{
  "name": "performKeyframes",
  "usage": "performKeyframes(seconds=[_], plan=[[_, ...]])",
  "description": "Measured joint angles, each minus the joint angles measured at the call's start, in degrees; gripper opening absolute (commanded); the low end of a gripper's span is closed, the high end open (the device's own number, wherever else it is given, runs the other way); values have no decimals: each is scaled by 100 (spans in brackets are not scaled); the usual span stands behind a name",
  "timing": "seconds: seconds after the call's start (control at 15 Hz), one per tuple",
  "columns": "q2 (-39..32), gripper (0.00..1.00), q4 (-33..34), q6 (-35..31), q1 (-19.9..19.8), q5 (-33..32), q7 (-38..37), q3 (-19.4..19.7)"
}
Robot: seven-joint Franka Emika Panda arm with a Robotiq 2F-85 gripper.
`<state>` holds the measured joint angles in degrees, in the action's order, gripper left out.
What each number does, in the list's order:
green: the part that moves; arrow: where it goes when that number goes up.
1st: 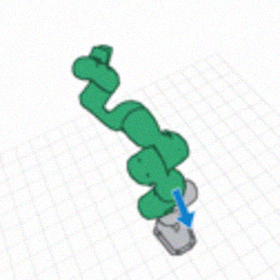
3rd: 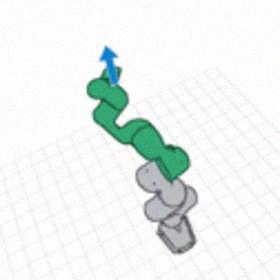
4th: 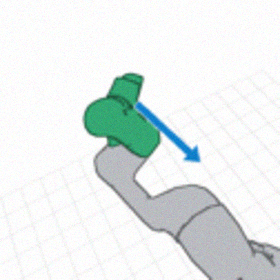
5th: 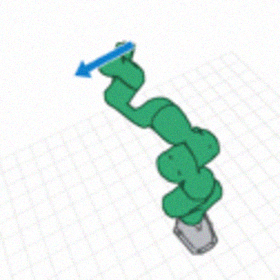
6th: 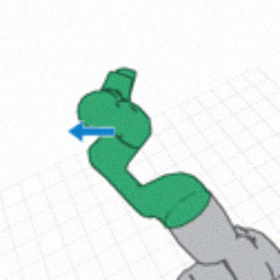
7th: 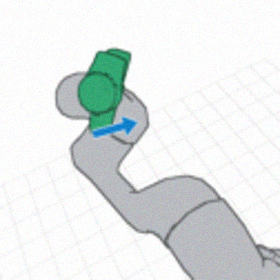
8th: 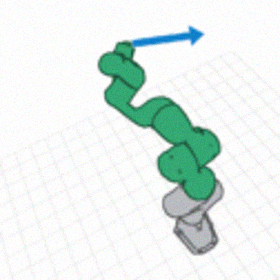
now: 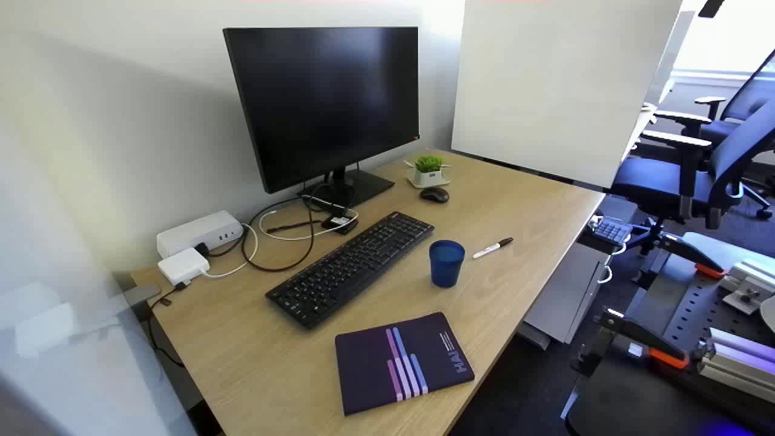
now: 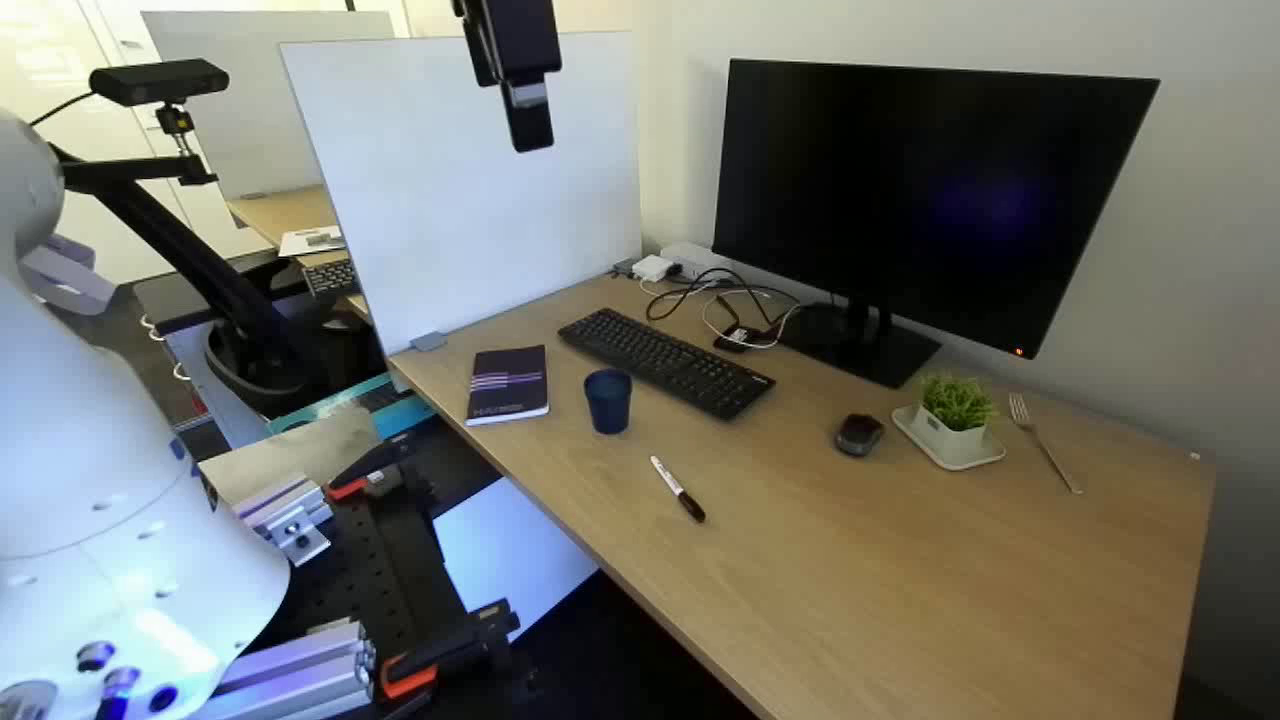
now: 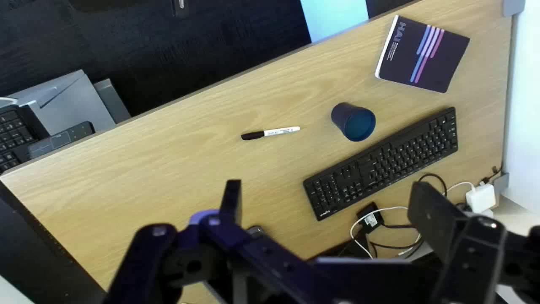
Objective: Put the marker in the cup then move the cup to the right
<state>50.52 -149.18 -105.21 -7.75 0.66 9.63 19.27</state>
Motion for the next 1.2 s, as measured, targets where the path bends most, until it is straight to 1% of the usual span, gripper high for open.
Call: performKeyframes(seconds=[0.93,1.07,1.2], plan=[[-31,100,-16,-20,-1,20,-11,-34],[-159,100,-61,-118,2,25,-65,-103],[-432,100,-166,-381,8,25,-193,-215]])
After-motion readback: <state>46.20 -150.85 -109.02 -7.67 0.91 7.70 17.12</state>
